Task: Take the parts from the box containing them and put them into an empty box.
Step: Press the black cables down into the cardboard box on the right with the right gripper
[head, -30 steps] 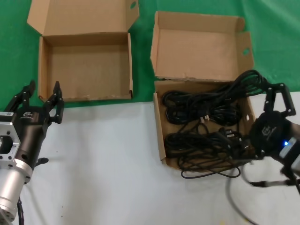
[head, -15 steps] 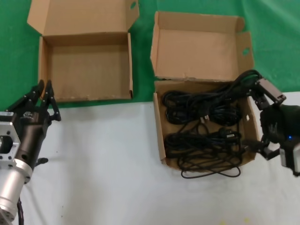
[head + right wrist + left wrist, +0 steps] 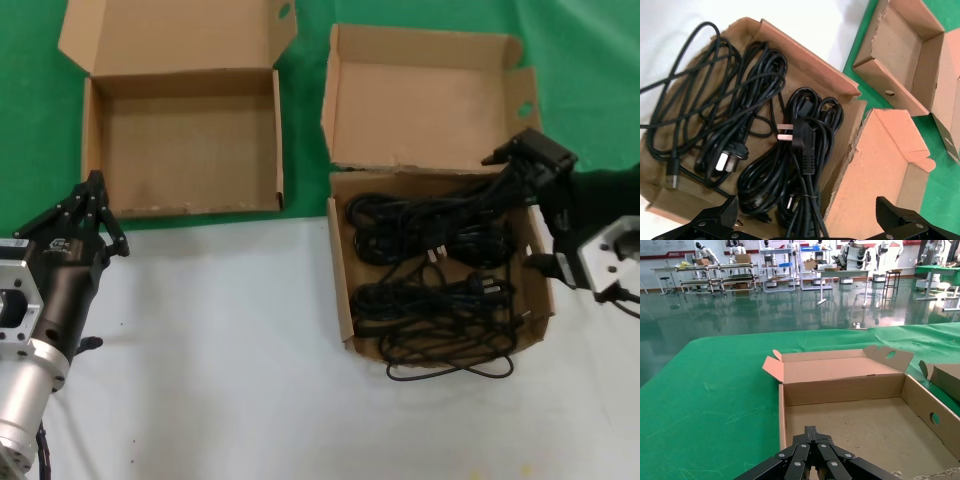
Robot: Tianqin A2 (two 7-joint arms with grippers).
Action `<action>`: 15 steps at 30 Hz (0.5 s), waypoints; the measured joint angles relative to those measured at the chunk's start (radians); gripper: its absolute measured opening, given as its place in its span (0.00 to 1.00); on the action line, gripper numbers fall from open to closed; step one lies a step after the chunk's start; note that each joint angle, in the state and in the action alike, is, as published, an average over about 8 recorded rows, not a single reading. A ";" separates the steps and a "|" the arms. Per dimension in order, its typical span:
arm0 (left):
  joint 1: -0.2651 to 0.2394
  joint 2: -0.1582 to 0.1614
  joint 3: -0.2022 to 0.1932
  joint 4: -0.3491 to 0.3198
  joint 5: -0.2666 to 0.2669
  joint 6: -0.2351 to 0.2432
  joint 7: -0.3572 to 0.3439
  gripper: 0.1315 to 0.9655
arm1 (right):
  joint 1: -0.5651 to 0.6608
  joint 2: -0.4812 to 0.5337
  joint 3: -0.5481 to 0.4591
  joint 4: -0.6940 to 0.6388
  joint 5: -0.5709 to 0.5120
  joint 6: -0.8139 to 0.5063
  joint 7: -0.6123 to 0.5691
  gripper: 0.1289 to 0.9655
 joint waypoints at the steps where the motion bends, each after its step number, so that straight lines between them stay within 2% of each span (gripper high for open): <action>1: 0.000 0.000 0.000 0.000 0.000 0.000 0.000 0.07 | 0.009 -0.008 -0.005 -0.006 -0.010 -0.004 0.001 1.00; 9: 0.000 0.000 0.000 0.000 0.000 0.000 0.000 0.02 | 0.049 -0.061 -0.036 -0.050 -0.070 -0.016 -0.007 0.99; 15: 0.000 0.000 0.000 0.000 0.000 0.000 0.000 0.02 | 0.058 -0.089 -0.050 -0.083 -0.088 -0.009 -0.024 0.96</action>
